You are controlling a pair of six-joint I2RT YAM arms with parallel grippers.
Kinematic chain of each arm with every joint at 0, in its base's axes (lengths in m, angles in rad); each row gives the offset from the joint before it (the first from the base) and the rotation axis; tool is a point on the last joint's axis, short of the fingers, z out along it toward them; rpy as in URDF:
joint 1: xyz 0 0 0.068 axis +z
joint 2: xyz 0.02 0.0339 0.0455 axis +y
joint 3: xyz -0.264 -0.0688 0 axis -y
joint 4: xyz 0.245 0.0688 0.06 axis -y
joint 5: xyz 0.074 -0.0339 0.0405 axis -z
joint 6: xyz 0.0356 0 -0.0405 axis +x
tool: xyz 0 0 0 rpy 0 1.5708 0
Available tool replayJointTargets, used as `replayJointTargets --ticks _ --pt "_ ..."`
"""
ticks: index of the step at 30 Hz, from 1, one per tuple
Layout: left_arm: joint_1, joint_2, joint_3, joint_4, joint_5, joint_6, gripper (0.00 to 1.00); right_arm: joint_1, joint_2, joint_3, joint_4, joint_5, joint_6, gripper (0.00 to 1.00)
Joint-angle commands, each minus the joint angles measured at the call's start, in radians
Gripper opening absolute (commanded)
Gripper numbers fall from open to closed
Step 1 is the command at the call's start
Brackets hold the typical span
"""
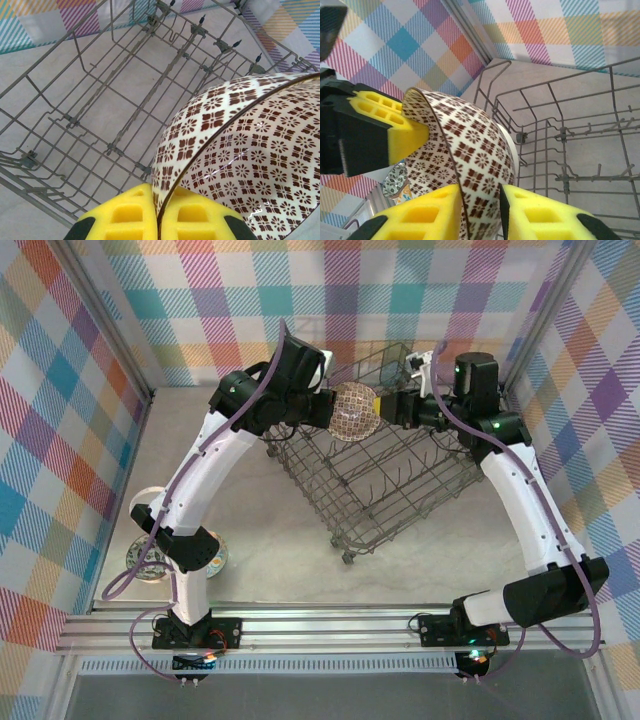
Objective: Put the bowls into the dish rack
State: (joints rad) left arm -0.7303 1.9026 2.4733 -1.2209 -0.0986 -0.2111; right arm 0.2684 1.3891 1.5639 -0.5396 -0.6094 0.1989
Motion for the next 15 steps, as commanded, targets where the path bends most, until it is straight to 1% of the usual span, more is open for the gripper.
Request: replayJointTargets --ticks 1,5,8,15 --pt "-0.008 -0.013 0.044 0.074 -0.008 0.009 0.00 0.015 0.021 0.034 -0.058 0.036 -0.035 0.26" --pt "-0.008 -0.007 0.044 0.070 -0.007 0.007 0.00 0.032 0.035 0.048 -0.083 0.059 -0.054 0.20" --pt "-0.008 -0.002 0.044 0.060 -0.013 0.006 0.00 0.042 0.035 0.047 -0.083 0.073 -0.062 0.14" --pt "-0.008 0.005 0.044 0.051 -0.004 -0.008 0.01 0.052 0.039 0.050 -0.094 0.099 -0.073 0.11"
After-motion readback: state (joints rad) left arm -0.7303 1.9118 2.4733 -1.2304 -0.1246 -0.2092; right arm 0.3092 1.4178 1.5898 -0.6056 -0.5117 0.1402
